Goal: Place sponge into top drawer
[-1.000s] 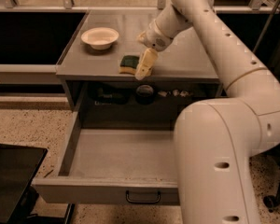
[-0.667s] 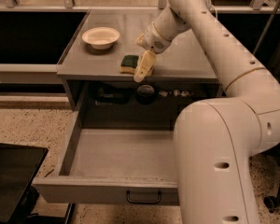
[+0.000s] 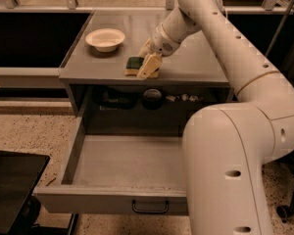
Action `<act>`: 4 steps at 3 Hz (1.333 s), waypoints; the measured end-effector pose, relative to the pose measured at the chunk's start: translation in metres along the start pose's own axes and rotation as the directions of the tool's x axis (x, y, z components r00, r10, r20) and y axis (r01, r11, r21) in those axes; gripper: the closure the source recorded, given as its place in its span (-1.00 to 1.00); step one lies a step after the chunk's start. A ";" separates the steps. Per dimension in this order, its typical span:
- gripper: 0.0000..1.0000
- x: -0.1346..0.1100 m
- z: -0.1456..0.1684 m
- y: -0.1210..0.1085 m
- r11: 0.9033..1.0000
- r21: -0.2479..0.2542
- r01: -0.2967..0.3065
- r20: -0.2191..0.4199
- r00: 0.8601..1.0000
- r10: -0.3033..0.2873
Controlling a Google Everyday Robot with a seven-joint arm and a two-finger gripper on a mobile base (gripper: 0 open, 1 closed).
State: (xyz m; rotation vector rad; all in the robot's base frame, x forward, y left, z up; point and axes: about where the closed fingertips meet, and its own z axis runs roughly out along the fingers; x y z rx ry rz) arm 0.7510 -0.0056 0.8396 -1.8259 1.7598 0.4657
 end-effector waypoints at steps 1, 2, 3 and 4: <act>0.29 0.000 0.000 0.000 1.000 0.000 0.000 0.000 1.000 0.000; 0.76 0.000 0.002 0.001 1.000 -0.004 0.000 0.003 1.000 0.001; 1.00 0.007 -0.005 0.017 1.000 -0.007 -0.015 0.025 1.000 0.016; 1.00 -0.004 -0.052 0.045 0.996 0.084 -0.018 0.091 0.996 0.010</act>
Offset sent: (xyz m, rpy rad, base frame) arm -0.0068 -0.0007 0.0001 0.0099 0.0077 0.0053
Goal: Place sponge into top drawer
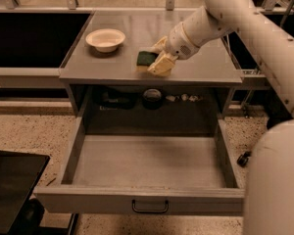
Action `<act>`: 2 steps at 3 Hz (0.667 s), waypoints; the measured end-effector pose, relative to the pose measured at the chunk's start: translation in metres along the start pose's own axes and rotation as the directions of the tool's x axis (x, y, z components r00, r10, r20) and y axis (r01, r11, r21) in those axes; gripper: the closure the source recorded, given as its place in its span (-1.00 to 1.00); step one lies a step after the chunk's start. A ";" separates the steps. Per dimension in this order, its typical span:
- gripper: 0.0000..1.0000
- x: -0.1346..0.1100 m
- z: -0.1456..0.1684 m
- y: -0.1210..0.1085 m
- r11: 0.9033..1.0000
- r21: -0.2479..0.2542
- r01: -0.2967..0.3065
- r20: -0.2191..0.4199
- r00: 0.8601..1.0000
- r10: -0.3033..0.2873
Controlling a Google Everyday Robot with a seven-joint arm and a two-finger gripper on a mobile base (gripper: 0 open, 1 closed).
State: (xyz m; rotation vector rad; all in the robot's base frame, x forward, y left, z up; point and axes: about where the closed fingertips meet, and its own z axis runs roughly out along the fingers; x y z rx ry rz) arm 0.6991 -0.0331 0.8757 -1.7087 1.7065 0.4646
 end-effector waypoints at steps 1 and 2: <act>1.00 -0.019 -0.033 0.038 0.997 0.074 -0.011 0.075 0.997 0.006; 1.00 -0.002 -0.012 0.084 0.997 0.033 -0.065 0.070 0.996 0.062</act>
Offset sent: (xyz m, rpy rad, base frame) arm -0.1761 0.0190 -0.1415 0.0040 0.2677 -0.0199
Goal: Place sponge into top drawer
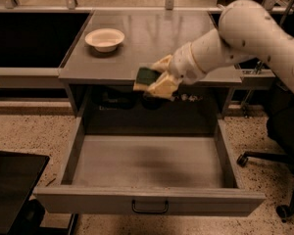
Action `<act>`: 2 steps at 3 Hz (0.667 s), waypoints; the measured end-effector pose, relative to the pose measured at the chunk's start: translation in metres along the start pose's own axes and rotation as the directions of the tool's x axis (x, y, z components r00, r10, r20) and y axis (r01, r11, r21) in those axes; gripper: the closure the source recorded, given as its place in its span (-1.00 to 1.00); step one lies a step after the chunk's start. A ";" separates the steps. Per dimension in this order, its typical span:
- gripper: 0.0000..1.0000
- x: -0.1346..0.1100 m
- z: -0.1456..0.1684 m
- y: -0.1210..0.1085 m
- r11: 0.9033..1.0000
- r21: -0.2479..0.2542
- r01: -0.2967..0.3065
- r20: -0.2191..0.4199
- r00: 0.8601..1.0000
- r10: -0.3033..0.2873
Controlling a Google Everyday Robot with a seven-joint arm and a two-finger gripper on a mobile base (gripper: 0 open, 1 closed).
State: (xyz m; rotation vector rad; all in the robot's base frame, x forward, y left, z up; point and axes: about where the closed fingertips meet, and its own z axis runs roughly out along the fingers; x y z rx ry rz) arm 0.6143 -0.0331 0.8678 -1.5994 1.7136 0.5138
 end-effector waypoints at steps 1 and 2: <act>1.00 0.052 0.040 0.053 0.989 -0.111 -0.094 -0.108 0.991 0.082; 1.00 0.095 0.051 0.077 0.977 -0.142 -0.158 -0.248 0.962 0.119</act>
Offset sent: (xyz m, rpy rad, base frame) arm -0.0797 -0.0439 -0.1567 -0.3445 0.3353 -0.0577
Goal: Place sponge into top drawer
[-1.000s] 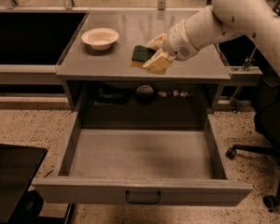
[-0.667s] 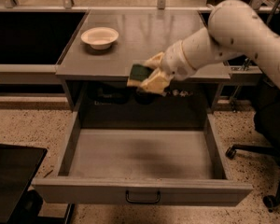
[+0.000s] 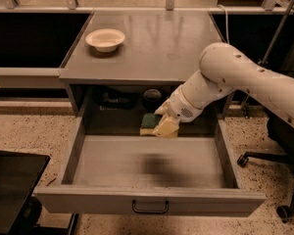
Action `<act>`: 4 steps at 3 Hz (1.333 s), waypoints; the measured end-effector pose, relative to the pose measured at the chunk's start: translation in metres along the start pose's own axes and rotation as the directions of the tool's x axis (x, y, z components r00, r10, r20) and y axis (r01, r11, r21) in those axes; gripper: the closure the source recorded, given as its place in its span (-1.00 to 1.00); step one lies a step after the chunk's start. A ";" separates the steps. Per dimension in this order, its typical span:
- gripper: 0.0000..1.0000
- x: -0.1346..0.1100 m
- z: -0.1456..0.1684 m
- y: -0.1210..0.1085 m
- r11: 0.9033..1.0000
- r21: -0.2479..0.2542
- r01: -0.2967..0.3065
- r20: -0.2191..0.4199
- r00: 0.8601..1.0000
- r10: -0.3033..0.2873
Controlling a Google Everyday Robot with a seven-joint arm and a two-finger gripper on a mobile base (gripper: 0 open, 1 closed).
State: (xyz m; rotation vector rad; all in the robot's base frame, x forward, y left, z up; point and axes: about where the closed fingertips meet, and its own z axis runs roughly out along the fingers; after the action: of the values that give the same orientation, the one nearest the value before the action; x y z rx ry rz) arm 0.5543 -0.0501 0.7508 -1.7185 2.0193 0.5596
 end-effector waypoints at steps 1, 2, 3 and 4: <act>1.00 0.000 -0.004 0.006 1.000 0.000 0.008 -0.001 1.000 -0.008; 1.00 0.025 0.014 0.023 1.000 -0.020 0.005 0.065 0.998 -0.004; 1.00 0.083 0.046 0.028 1.000 -0.015 -0.026 0.095 0.995 0.027; 1.00 0.134 0.085 0.017 0.997 -0.009 -0.074 0.088 0.993 0.074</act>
Offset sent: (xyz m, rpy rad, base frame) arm -0.0583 -0.0611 -0.0719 0.1760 -0.0180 -0.0133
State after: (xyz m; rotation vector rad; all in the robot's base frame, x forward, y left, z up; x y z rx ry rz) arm 0.5239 -0.1094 0.6056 -1.5990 2.0278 0.6541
